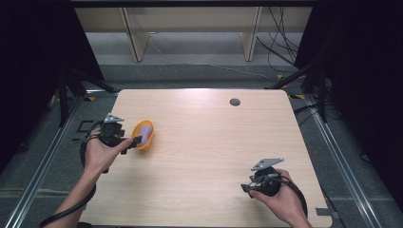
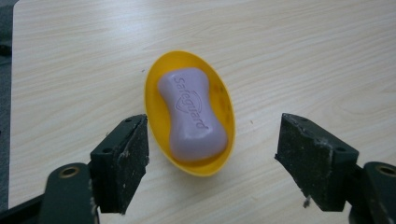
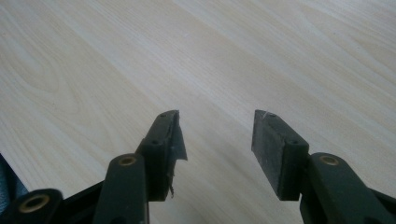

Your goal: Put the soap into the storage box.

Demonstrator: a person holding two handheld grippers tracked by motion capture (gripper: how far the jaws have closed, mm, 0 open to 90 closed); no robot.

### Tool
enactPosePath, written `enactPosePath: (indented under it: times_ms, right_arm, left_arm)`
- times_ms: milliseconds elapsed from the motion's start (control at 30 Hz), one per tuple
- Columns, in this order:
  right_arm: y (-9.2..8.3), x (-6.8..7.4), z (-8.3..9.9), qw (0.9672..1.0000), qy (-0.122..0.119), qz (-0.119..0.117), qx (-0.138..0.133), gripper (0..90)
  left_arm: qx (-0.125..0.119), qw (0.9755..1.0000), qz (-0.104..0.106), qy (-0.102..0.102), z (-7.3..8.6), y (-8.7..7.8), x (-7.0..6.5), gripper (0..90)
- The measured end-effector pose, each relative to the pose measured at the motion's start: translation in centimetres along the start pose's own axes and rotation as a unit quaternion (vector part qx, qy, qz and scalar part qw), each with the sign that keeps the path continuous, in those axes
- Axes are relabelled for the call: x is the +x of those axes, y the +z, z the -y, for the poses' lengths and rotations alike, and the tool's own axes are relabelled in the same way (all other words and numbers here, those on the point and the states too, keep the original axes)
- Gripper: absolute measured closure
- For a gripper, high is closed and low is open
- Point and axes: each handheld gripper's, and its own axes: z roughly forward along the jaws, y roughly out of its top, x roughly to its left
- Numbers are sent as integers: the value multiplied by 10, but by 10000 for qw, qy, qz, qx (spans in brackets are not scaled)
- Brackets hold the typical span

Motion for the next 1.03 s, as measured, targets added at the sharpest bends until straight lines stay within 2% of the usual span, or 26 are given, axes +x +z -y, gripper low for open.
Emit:
enactPosePath:
  times_ms: [67, 100, 133, 167, 200, 300, 333, 367, 433, 467, 500, 533, 567, 600, 633, 667, 733, 767, 833, 867, 1033]
  right_arm:
    - [0, 0, 0, 10000, -34, -1, 21, 516]
    - [0, 0, 0, 10000, -33, -2, 19, 516]
    - [0, 0, 0, 10000, -44, -1, 7, 515]
    - [-1, 0, 0, 10000, -43, 6, 5, 515]
    - [-1, 0, 0, 10000, -31, 11, -1, 515]
    - [-1, 1, 0, 10000, 33, -1, 7, 515]
    - [-1, 1, 0, 10000, 35, 0, 3, 514]
    - [-1, 1, 0, 10000, 34, -4, 4, 514]
    - [-1, 1, 0, 10000, 12, 10, -17, 514]
    - [-1, 1, 0, 10000, 12, 10, -17, 514]
    - [-1, 1, 0, 10000, 5, 7, -20, 514]
    - [0, 1, 0, 10000, 4, 8, -31, 514]
    - [-1, 1, -1, 10000, 60, 3, -32, 514]
    - [-1, 1, -1, 10000, 39, 1, -38, 514]
    - [0, 1, -1, 9999, 66, -18, -129, 514]
    - [-2, 0, -1, 10000, 18, -3, -59, 514]
    - [-2, -1, -1, 9999, 56, 13, -105, 514]
    - [-2, -2, -1, 9999, -20, 22, -108, 514]
    - [-2, -2, -2, 9999, 61, 15, -146, 514]
    - [-2, -2, -2, 9998, 65, 22, -162, 513]
    - [-1, -3, -2, 9998, 20, 55, -193, 512]
  left_arm:
    - [-86, 9999, 116, 69, 8, -5, 0, 241]
    - [-119, 9997, 133, 172, 12, -8, 1, 241]
    - [-246, 9994, 206, 120, 18, -10, 0, 242]
    - [-220, 9993, 220, 194, 22, -12, 0, 244]
    - [-361, 9990, 253, 116, 27, -12, -1, 244]
    - [-524, 9982, 250, 164, 46, -14, -5, 251]
    - [-627, 9976, 278, 113, 54, -13, -7, 253]
    - [-566, 9978, 261, 206, 62, -13, -8, 255]
    - [-687, 9971, 331, 63, 78, -8, -12, 269]
    - [-625, 9975, 338, 66, 87, -6, -13, 269]
    - [-721, 9967, 365, -91, 95, -2, -15, 273]
    - [-656, 9969, 402, -157, 101, 0, -17, 282]
    - [-664, 9965, 464, -224, 104, 2, -19, 292]
    - [-647, 9966, 482, -162, 105, 0, -21, 291]
    - [-736, 9963, 420, -128, 105, -2, -23, 291]
    - [-754, 9962, 424, -83, 105, -2, -24, 292]
    - [-755, 9964, 378, 14, 105, -1, -25, 295]
    - [-759, 9965, 363, -1, 105, 1, -26, 296]
    - [-674, 9969, 404, -5, 107, 4, -23, 299]
    - [-657, 9972, 350, -15, 108, 4, -23, 301]
    - [-630, 9974, 354, -61, 109, 5, -20, 308]
